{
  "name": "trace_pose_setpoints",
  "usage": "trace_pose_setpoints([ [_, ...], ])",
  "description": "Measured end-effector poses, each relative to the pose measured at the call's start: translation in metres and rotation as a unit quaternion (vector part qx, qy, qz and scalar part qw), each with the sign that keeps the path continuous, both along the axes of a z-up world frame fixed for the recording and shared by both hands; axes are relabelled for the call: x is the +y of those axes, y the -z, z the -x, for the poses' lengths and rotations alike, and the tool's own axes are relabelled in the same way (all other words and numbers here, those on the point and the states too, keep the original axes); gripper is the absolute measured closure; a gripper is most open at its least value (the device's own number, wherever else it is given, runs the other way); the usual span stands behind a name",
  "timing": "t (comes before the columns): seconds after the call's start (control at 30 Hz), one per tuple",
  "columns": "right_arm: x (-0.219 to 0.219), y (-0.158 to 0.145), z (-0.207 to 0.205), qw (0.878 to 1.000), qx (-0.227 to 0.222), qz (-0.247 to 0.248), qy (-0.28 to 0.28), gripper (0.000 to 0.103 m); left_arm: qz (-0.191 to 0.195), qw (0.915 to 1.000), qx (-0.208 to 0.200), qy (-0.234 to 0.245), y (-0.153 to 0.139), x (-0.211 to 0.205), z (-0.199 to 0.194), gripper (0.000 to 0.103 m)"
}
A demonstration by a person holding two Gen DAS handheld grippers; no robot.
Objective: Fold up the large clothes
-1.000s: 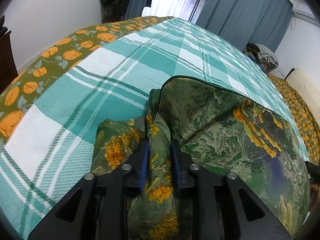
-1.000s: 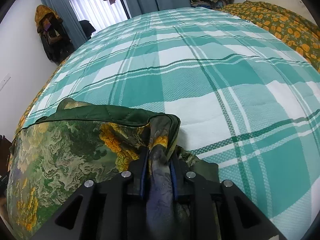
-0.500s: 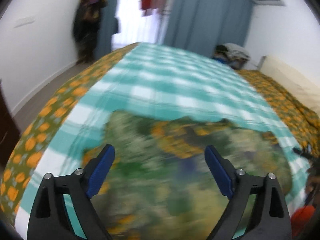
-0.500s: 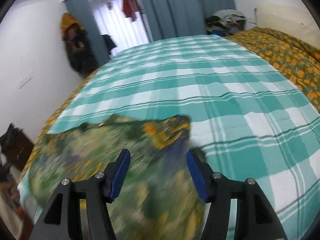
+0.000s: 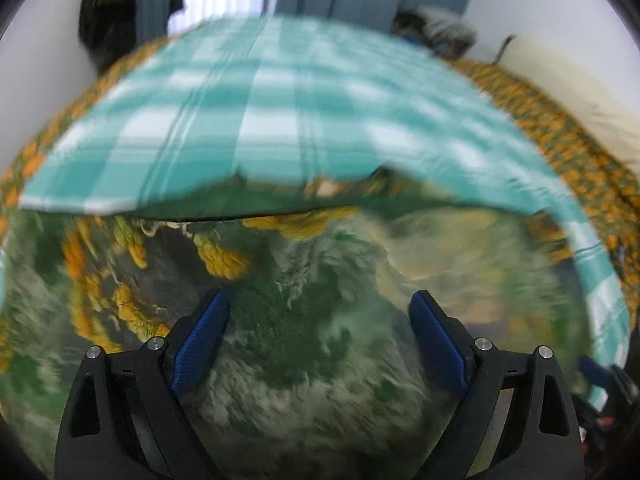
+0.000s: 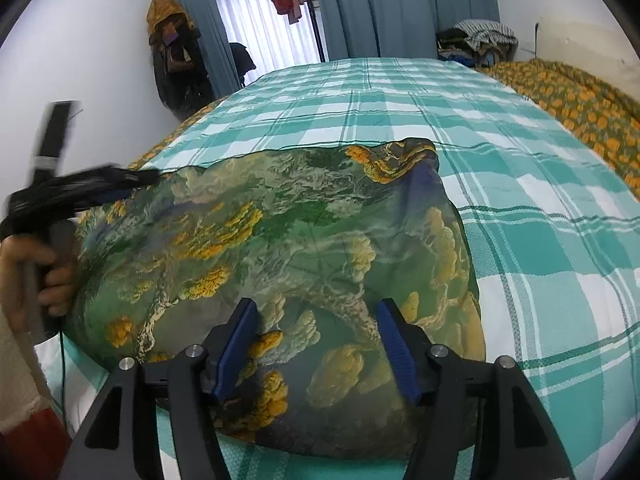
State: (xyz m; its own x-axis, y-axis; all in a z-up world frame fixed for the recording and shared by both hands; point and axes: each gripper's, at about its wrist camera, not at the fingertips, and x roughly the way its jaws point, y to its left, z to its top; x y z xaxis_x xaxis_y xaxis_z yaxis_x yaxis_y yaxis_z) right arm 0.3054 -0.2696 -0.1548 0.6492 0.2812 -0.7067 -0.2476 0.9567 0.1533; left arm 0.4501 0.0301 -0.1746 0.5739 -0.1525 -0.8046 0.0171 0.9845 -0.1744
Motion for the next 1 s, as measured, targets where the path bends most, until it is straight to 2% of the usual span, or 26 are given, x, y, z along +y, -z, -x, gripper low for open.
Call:
trace_pose_setpoints([
  [0.07,-0.003,0.004,0.0,1.0,0.002,-0.012,-0.005,0.037,0.012,0.9999,0.01,-0.003,0.017,0.003,-0.001,0.008],
  [0.17,-0.006,0.012,0.001,1.0,0.002,-0.028,-0.009,0.037,0.009,0.9999,-0.006,0.002,0.026,0.003,0.003,0.006],
  [0.37,0.003,0.019,0.004,1.0,-0.019,0.002,-0.015,0.037,0.01,0.9998,-0.014,0.002,0.033,0.004,0.004,0.006],
  [0.73,0.008,0.02,0.005,1.0,-0.026,0.007,-0.013,0.036,0.01,0.9999,-0.013,0.001,0.033,0.004,0.005,0.005],
  [0.87,0.006,0.021,0.005,1.0,-0.025,0.004,-0.011,0.036,0.001,1.0,-0.006,0.002,0.032,0.001,0.003,0.006],
  [1.0,0.006,0.021,0.005,1.0,-0.024,0.003,-0.009,0.036,-0.023,0.9996,0.013,0.003,0.028,-0.006,0.0,0.005],
])
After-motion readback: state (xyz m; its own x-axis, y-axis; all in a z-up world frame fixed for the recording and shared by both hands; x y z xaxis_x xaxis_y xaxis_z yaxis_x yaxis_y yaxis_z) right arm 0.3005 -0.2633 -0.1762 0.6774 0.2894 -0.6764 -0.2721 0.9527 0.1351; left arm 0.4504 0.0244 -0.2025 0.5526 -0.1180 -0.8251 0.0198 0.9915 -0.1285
